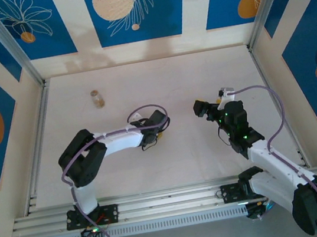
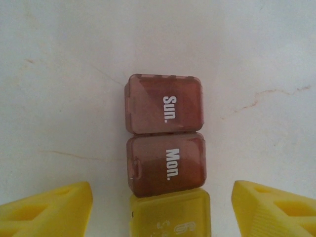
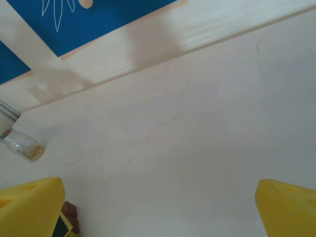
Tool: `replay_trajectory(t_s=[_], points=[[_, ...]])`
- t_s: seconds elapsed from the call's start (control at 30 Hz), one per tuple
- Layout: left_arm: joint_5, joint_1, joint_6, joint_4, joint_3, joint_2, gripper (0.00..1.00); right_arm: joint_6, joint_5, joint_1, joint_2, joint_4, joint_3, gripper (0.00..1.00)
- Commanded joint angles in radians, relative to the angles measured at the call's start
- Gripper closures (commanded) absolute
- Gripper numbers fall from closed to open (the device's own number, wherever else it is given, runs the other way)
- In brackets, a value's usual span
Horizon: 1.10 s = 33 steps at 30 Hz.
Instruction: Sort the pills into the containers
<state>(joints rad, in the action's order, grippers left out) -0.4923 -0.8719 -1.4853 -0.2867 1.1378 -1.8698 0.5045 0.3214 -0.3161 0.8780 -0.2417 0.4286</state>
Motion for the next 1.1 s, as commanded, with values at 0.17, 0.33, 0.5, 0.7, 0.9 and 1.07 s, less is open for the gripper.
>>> replay_trajectory(t_s=[0.17, 0.33, 0.5, 0.7, 0.9, 1.07], points=[[0.029, 0.053, 0.327, 0.137, -0.067, 0.174, 0.22, 0.024, -0.014, 0.01, -0.007, -0.005, -0.016, 0.01], [0.143, 0.193, 0.659, 0.189, -0.139, 0.371, 0.22, 0.001, -0.041, 0.007, 0.017, -0.025, -0.015, 0.01], [0.434, 0.373, 0.895, 0.25, -0.219, 0.478, 0.19, -0.029, -0.069, -0.026, 0.087, -0.014, 0.025, 0.01], [0.83, 0.52, 0.977, 0.236, -0.143, 0.288, 0.24, -0.072, -0.128, -0.123, 0.223, 0.036, 0.095, 0.06], [0.974, 0.547, 0.92, 0.344, -0.071, 0.085, 0.32, 0.119, -0.195, -0.232, 0.281, 0.264, 0.183, 0.13], [0.972, 0.546, 0.946, 0.31, -0.012, -0.001, 0.36, 0.313, -0.199, -0.304, 0.328, 0.364, 0.205, 0.15]])
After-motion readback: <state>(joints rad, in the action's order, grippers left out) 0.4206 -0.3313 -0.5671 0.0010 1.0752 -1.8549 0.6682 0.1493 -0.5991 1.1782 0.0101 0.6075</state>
